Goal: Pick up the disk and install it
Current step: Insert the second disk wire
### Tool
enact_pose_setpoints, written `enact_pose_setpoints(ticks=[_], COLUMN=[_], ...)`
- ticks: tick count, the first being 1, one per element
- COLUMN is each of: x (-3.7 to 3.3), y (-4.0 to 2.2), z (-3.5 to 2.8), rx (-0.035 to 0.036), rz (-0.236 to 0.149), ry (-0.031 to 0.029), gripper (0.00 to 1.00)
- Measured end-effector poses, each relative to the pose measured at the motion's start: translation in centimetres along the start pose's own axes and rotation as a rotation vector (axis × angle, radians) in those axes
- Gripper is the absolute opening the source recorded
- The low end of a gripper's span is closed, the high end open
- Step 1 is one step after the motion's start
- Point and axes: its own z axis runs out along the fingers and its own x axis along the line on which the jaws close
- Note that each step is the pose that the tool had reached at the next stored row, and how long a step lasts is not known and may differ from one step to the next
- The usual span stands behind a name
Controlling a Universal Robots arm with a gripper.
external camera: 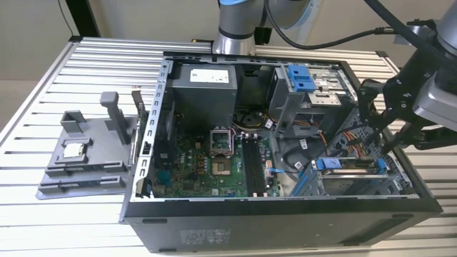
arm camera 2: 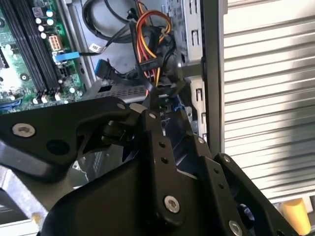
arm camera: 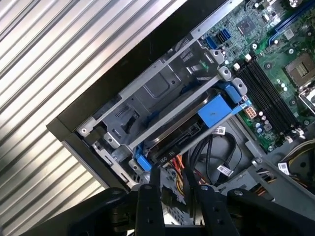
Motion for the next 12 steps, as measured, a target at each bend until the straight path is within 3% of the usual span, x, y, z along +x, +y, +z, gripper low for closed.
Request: enact_pose_setpoints(ticks=[2,5,9,12], x=[-0.18,-0.58,-1.1,-1.31], y=[-0.08,-0.31,-0.5,-0.65], z=[0.12,0.39,0.73,0.81], rx=[0.0072,0.0137,0.0111,0.0114], rz=[-0.002,-0.003,-0.005,-0.006], ry=[0.0165,0.0345,0.0521,0.0571], gripper=[1.0,1.0,1.0,1.0])
